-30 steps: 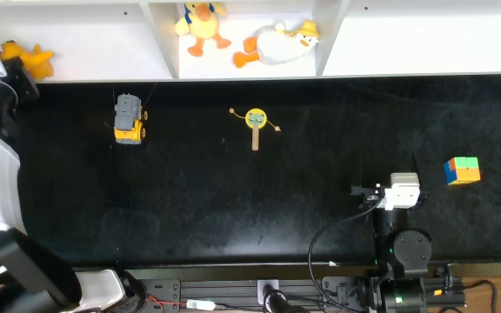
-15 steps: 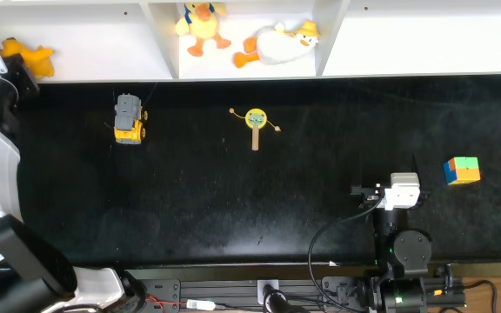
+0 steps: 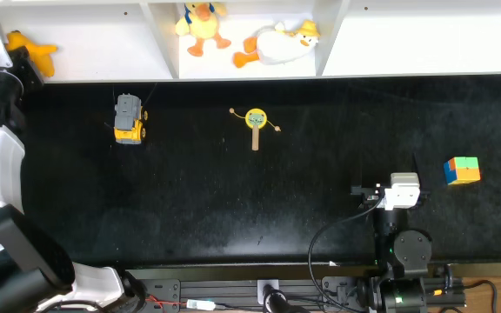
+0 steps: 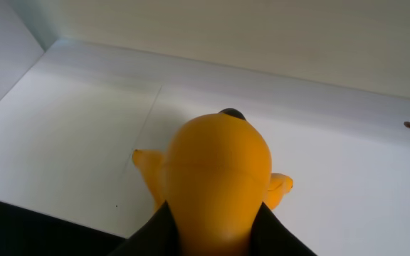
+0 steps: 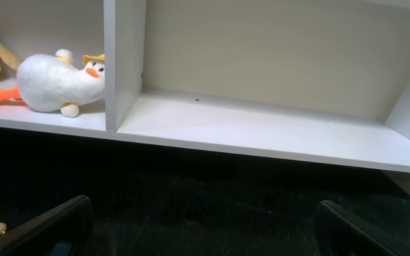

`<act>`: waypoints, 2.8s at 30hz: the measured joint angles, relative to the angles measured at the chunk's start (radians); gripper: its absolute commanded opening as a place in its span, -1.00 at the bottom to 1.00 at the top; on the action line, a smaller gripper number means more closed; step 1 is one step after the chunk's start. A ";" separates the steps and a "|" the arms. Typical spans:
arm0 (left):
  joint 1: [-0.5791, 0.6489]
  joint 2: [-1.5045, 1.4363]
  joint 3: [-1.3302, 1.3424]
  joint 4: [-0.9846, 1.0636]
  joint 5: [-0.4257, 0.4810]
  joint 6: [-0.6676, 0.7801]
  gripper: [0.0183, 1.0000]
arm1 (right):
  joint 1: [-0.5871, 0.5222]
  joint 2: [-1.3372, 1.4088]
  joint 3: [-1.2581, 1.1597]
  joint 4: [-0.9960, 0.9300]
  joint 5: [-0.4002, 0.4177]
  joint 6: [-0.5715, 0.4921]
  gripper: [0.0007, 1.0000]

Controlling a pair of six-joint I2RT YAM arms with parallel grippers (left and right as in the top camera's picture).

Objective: Store Toys

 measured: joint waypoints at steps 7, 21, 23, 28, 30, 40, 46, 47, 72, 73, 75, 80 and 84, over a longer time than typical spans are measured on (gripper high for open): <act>0.000 0.015 0.000 -0.002 0.000 -0.006 1.00 | 0.000 0.000 0.000 0.000 0.000 0.000 0.99; 0.000 -0.073 0.000 -0.140 -0.005 -0.005 1.00 | 0.000 0.000 0.000 0.000 0.000 0.000 0.99; 0.000 -0.109 0.000 -0.177 -0.010 -0.002 1.00 | 0.000 0.000 0.000 0.000 0.000 0.000 0.99; 0.000 -0.235 -0.045 -0.232 -0.032 0.021 1.00 | 0.000 0.000 0.000 0.000 0.000 0.000 0.99; 0.000 -0.311 -0.109 -0.234 -0.042 0.025 1.00 | 0.000 0.000 0.000 0.000 0.000 0.000 0.99; -0.167 -0.658 -0.547 -0.297 -0.045 0.004 1.00 | 0.000 0.000 0.000 0.000 0.000 0.000 0.99; -0.374 -0.604 -0.592 -0.260 -0.125 -0.002 1.00 | 0.000 0.000 0.000 0.000 0.000 0.000 0.99; -0.390 -0.587 -0.592 -0.236 -0.142 -0.002 1.00 | 0.000 0.000 0.000 0.000 0.000 0.000 0.99; -0.404 -0.180 -0.551 0.033 -0.217 -0.027 -0.04 | 0.000 0.000 0.000 0.000 0.000 0.000 0.99; -0.404 -0.180 -0.551 0.033 -0.217 -0.027 -0.08 | 0.000 0.000 0.000 0.000 0.000 0.000 0.99; -0.404 -0.182 -0.551 0.032 -0.217 -0.029 -0.12 | 0.000 0.000 0.000 0.000 0.000 0.000 0.99; -0.404 -0.277 -0.629 0.049 -0.217 -0.029 -0.11 | 0.000 0.000 0.000 0.000 0.000 0.000 0.99; -0.404 -0.457 -0.749 0.003 -0.217 -0.049 -0.11 | 0.000 0.000 0.000 0.000 0.000 0.000 0.99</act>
